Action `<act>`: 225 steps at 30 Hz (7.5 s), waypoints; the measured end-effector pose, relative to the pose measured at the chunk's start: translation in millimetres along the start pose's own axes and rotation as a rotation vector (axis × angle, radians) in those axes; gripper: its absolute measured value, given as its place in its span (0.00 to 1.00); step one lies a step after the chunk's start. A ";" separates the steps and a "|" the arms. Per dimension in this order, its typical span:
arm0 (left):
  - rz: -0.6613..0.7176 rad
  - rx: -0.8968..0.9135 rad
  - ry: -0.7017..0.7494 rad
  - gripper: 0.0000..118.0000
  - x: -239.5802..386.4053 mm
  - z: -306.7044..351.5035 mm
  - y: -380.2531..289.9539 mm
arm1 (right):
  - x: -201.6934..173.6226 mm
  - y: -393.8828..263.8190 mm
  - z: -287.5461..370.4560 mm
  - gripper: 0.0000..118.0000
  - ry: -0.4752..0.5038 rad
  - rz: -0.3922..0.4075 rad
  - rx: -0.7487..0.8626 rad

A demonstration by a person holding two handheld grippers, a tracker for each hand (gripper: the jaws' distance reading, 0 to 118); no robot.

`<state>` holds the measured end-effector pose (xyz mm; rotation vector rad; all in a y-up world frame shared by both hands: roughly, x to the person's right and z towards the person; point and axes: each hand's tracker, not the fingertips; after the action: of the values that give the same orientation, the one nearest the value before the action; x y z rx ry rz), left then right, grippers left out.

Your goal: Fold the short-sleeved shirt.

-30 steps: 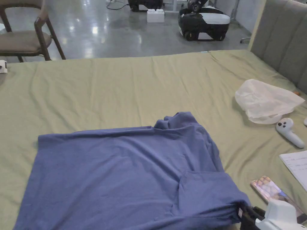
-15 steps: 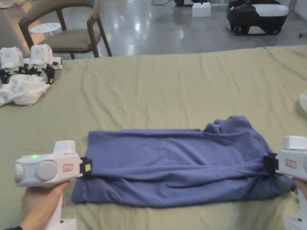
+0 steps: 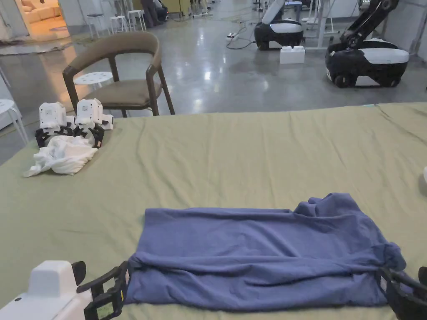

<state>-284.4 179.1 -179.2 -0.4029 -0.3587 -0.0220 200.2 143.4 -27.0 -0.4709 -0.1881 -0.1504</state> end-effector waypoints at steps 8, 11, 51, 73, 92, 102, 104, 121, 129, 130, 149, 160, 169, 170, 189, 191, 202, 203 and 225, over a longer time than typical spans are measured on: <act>-0.076 0.115 -0.017 0.17 36.6 109.3 -3.7 | -42.6 -25.8 87.9 0.06 0.038 0.014 0.103; -0.075 0.092 -0.053 0.11 45.4 124.7 -10.8 | -44.9 -31.1 101.2 0.02 0.038 0.016 0.106; 0.022 -0.443 0.019 0.07 -12.4 -210.6 -88.3 | 25.1 -68.2 -23.6 0.12 -0.036 -0.123 -0.196; 0.185 -0.350 -0.012 0.00 -41.8 -121.4 -59.7 | 80.8 -48.5 -86.5 0.06 -0.266 -0.302 -0.195; 0.035 -0.207 0.004 0.69 -13.7 36.2 -85.7 | 48.1 -83.9 53.8 0.54 -0.151 -0.212 -0.158; -0.124 0.229 -0.046 0.53 59.4 146.3 -14.0 | -28.4 -34.7 120.6 0.47 0.046 -0.051 0.163; -0.126 0.231 -0.050 0.41 65.4 151.6 -6.7 | -41.1 -29.6 127.7 0.29 0.068 -0.034 0.173; -0.053 0.138 -0.093 0.00 65.5 128.7 -4.6 | -64.3 -28.1 105.5 0.00 0.088 -0.002 0.128; 0.121 -0.040 -0.093 0.21 7.2 -13.9 11.0 | -51.8 -42.3 83.8 0.00 0.075 0.002 0.043; 0.137 -0.054 -0.098 0.21 -0.4 -40.8 8.6 | -49.0 -46.2 80.6 0.00 0.071 -0.004 0.021; 0.009 -0.498 0.127 0.27 -15.8 -288.4 -46.4 | 30.0 -62.4 31.3 0.00 -0.037 -0.166 -0.221; -0.038 -0.546 0.122 0.05 1.1 -292.1 -43.5 | 101.0 35.9 -197.6 0.55 -0.128 -0.172 -0.475; -0.113 -0.612 0.101 0.02 2.6 -299.4 -32.0 | 102.9 12.3 -243.7 0.00 -0.207 0.013 -0.551; -0.116 -0.619 0.093 0.02 0.7 -294.2 -23.2 | 100.4 13.4 -240.3 0.00 -0.223 0.042 -0.544; 0.126 -0.500 -0.115 0.02 -51.2 -36.0 -83.0 | 75.8 -45.7 29.6 0.00 -0.075 -0.072 -0.311; 0.137 -0.502 -0.114 0.02 -52.0 -33.1 -97.1 | 74.5 -58.6 32.4 0.00 -0.081 -0.085 -0.324; -0.185 -0.297 -0.004 0.71 -16.5 6.3 -73.1 | 60.3 -71.0 37.5 0.56 -0.106 -0.001 -0.331; -0.250 -0.212 0.010 0.71 -7.4 23.1 -61.3 | 52.2 -59.5 44.3 0.56 -0.116 0.034 -0.282; -0.078 0.293 -0.021 0.00 72.1 183.7 25.5 | -80.1 1.5 149.1 0.00 0.080 0.037 0.244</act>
<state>-276.5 277.3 -6.3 -0.0992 -0.3916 -0.0403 101.0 221.7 85.6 -0.2248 -0.1169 -0.1081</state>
